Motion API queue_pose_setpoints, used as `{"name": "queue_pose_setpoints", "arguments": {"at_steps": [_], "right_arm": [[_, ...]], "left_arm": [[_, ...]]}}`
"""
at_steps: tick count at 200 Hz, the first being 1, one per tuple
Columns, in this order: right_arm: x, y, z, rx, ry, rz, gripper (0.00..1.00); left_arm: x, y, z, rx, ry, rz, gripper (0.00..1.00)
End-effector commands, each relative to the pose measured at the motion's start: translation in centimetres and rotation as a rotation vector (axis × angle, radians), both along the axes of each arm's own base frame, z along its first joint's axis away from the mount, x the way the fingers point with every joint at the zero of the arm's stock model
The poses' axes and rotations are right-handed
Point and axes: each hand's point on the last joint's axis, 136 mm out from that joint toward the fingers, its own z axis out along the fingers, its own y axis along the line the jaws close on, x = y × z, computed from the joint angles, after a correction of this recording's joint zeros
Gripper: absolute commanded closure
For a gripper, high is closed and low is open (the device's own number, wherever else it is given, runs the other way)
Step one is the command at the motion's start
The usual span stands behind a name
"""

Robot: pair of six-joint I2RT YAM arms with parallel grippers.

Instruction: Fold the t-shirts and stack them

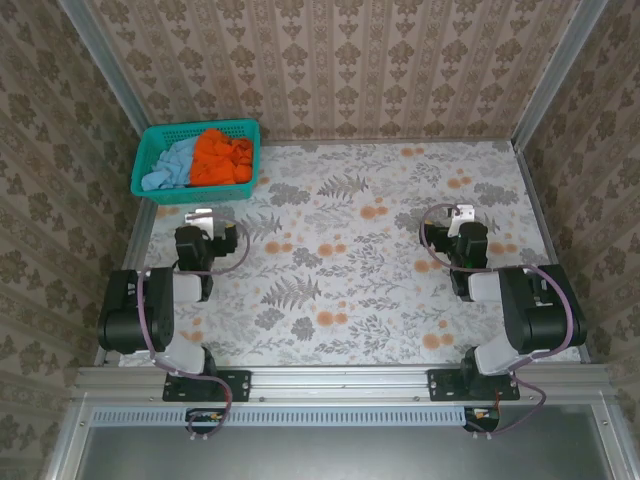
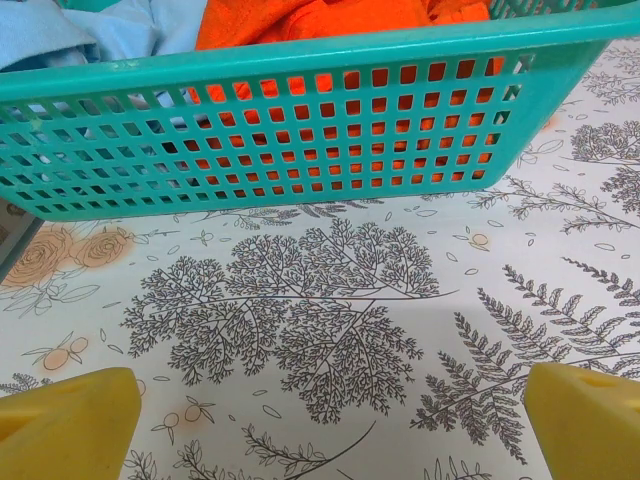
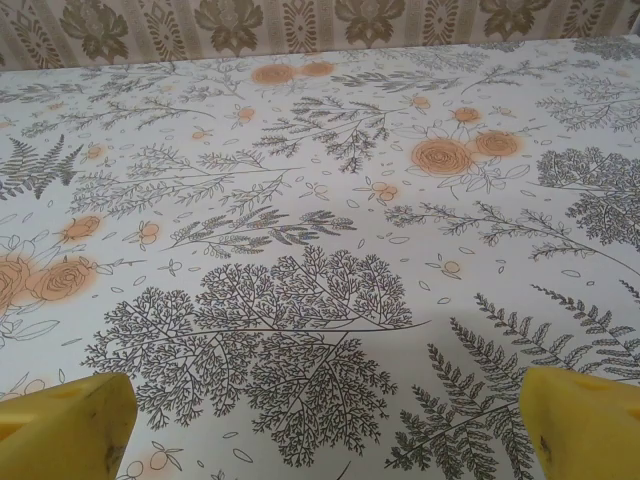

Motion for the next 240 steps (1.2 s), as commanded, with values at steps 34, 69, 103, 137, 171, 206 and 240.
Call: {"name": "queue_pose_setpoints", "arguments": {"at_steps": [34,69,103,137,171,206,240], "right_arm": [[0.4,0.4,0.9,-0.005,-0.034,0.023,0.00],[0.4,0.4,0.9,-0.005,-0.034,0.021,0.01],[0.5,0.4,0.9,-0.006,-0.036,0.021,0.01],[0.4,0.4,0.9,-0.005,-0.035,0.021,0.01],[0.4,0.3,0.9,-0.006,-0.035,0.019,0.00],[0.3,0.5,1.2,-0.009,-0.049,0.027,0.00],[-0.9,2.0,5.1,-0.058,-0.068,0.072,0.00]], "left_arm": [[0.3,-0.3,0.6,0.018,-0.016,-0.018,0.00],[0.3,-0.3,0.6,0.018,-0.017,-0.019,0.00],[0.3,-0.3,0.7,0.018,-0.018,-0.018,0.00],[0.3,-0.3,0.6,0.018,-0.018,-0.018,0.00],[0.3,-0.3,0.6,0.018,-0.018,-0.019,0.00],[0.2,-0.4,0.8,0.023,-0.026,-0.020,0.00],[-0.7,-0.8,4.9,0.079,-0.052,-0.001,0.00]]}}
